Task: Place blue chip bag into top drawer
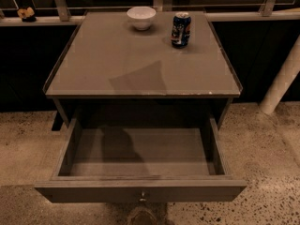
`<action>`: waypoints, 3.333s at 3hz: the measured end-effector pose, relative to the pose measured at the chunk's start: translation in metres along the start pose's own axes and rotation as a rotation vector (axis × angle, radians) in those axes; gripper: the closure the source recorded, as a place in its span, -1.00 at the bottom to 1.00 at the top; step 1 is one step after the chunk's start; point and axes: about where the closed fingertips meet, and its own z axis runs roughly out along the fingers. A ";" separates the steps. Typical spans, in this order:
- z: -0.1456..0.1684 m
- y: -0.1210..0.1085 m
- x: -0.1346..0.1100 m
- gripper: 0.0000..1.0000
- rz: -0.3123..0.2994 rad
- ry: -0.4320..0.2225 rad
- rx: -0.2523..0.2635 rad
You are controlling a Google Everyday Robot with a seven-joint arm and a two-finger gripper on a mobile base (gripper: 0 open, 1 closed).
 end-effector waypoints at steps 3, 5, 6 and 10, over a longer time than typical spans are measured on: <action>-0.039 0.078 0.002 1.00 0.089 -0.021 -0.157; 0.002 0.154 -0.025 1.00 0.190 -0.081 -0.324; 0.030 0.176 -0.032 1.00 0.233 -0.017 -0.286; 0.024 0.200 -0.042 1.00 0.235 -0.015 -0.277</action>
Offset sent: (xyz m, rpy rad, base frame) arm -0.0717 -0.0356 -0.0579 0.0368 0.1853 -0.0207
